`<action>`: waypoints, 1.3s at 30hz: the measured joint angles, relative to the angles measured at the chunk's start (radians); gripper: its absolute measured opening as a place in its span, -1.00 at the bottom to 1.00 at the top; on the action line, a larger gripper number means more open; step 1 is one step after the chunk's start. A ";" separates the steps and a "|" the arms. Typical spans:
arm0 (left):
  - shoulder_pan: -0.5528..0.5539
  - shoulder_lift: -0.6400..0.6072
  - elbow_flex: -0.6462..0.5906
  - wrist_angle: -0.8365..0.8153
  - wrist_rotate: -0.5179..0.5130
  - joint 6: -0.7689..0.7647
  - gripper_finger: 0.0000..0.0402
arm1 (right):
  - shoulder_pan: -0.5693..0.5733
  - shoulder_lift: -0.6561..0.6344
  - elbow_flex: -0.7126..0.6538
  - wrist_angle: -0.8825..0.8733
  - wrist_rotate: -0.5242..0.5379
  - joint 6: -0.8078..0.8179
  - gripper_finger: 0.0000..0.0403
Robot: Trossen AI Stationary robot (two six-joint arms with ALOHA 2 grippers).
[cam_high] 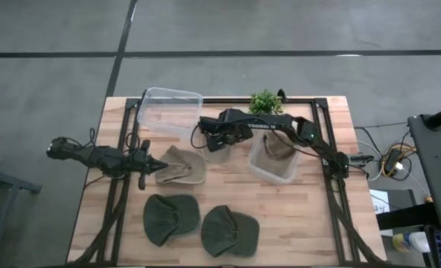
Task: Pick & Place hat
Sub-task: Put the top brown cap into the right transparent bin
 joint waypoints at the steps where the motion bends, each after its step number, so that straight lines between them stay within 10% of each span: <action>1: 0.000 0.000 0.000 0.000 0.000 0.000 -1.00 | 0.000 0.000 0.000 0.002 0.000 -0.001 0.04; 12: 0.000 0.000 0.000 0.000 0.000 0.000 -1.00 | -0.002 -0.004 0.011 0.005 -0.014 -0.053 -0.88; 39: 0.000 0.000 0.000 0.000 0.000 0.000 -1.00 | -0.002 -0.295 0.009 -0.097 0.007 0.033 -0.93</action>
